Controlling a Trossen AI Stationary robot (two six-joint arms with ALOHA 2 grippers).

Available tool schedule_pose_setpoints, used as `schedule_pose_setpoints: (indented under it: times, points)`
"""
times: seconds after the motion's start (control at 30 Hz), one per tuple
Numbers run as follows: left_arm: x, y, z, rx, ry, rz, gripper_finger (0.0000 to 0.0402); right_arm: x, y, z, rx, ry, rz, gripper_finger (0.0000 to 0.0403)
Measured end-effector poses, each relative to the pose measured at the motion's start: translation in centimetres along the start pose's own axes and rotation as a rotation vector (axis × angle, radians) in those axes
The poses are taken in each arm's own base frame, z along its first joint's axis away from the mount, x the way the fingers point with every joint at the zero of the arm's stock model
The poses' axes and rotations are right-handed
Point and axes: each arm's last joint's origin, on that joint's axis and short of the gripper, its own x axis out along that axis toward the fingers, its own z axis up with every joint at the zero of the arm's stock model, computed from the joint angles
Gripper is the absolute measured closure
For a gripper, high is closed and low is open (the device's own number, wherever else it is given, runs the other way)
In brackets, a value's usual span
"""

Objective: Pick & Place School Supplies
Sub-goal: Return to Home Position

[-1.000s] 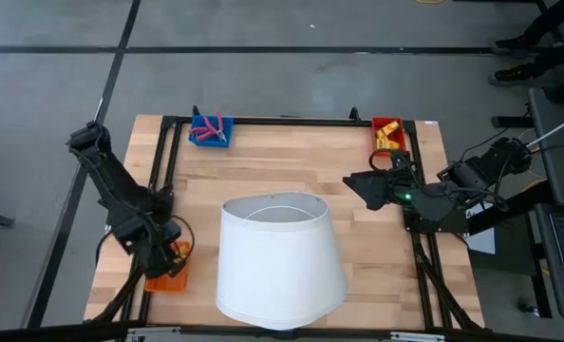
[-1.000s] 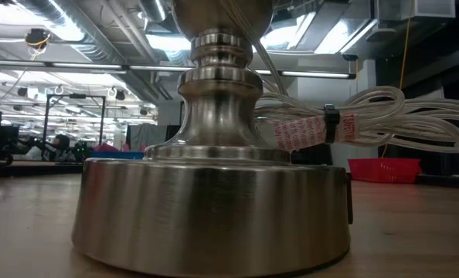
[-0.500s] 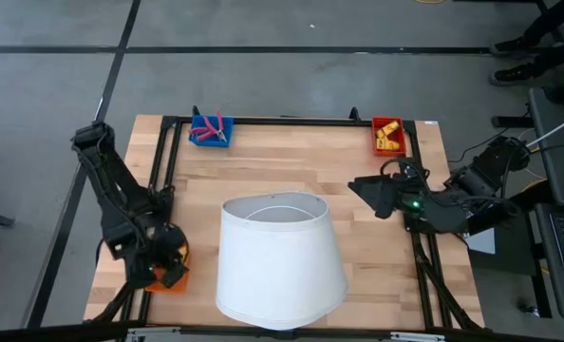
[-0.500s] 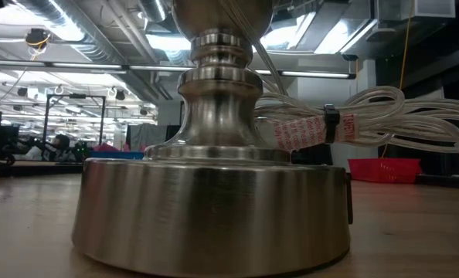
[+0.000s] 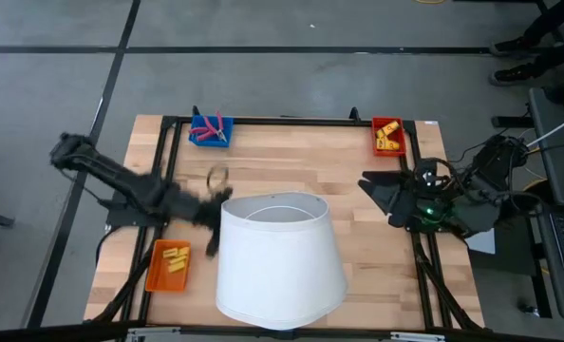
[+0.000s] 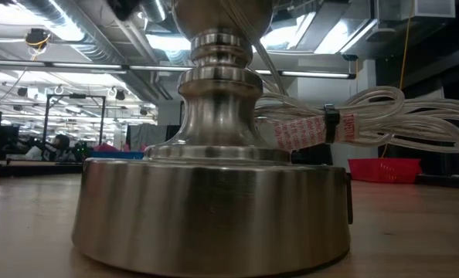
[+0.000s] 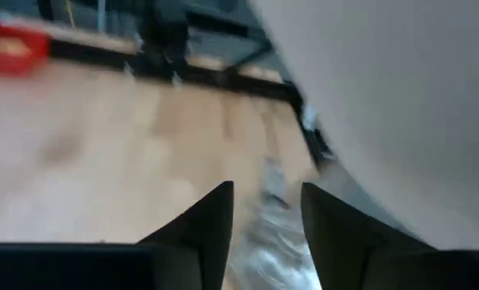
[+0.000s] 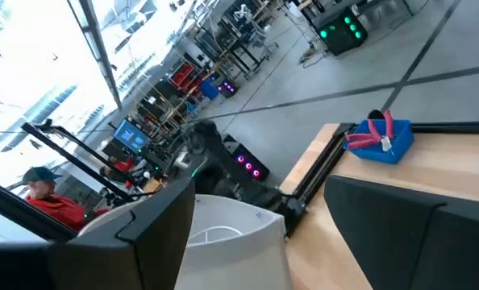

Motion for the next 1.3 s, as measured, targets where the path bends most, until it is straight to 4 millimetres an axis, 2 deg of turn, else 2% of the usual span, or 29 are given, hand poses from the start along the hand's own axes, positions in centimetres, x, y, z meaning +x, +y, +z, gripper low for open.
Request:
schedule_pose_setpoints:
  times: [0.07, 0.17, 0.33, 0.4, 0.5, 0.63, 0.77, 0.9, 1.07, 1.3]
  points:
    - [-0.9, 2.5, 1.2, 0.034, -0.007, 0.001, 0.0268, 0.0, 0.3, -0.1, -0.008, -0.006, 0.006, 0.012]
    - [-3.0, 5.1, 1.1, 0.055, -0.007, 0.016, 0.0279, -0.1, 0.8, -1.1, -0.036, 0.001, 0.017, 0.012]
    - [-6.1, 7.0, -3.1, 0.014, -0.176, 0.006, 0.0291, -1.0, 1.5, -2.8, -0.045, -0.024, 0.007, 0.012]
    - [-6.7, 7.6, -5.1, -0.012, -0.244, -0.008, 0.0294, -1.7, 1.8, -3.3, -0.041, -0.063, -0.01, 0.012]
    - [-6.9, 8.3, -7.3, -0.028, -0.289, -0.032, 0.0297, -3.0, 2.2, -3.6, -0.03, -0.123, -0.04, 0.012]
    - [-6.9, 8.8, -9.0, 0.0, -0.281, -0.035, 0.0297, -4.2, 2.5, -3.9, -0.019, -0.14, -0.044, 0.012]
    - [-7.2, 8.7, -9.2, 0.084, -0.283, -0.054, 0.0298, -4.2, 2.9, -3.9, 0.007, -0.143, -0.044, 0.012]
    - [-7.3, 9.1, -10.0, 0.137, -0.203, -0.024, 0.0298, -3.7, 3.6, -4.4, -0.012, -0.152, -0.055, 0.012]
    - [-8.3, 9.5, -10.2, 0.186, -0.22, 0.005, 0.0297, -3.6, 4.0, -4.8, -0.008, -0.153, -0.055, 0.012]
    - [-9.0, 11.0, -12.4, 0.129, -0.318, 0.018, 0.0303, -3.6, 4.1, -5.0, -0.037, -0.152, -0.057, 0.012]
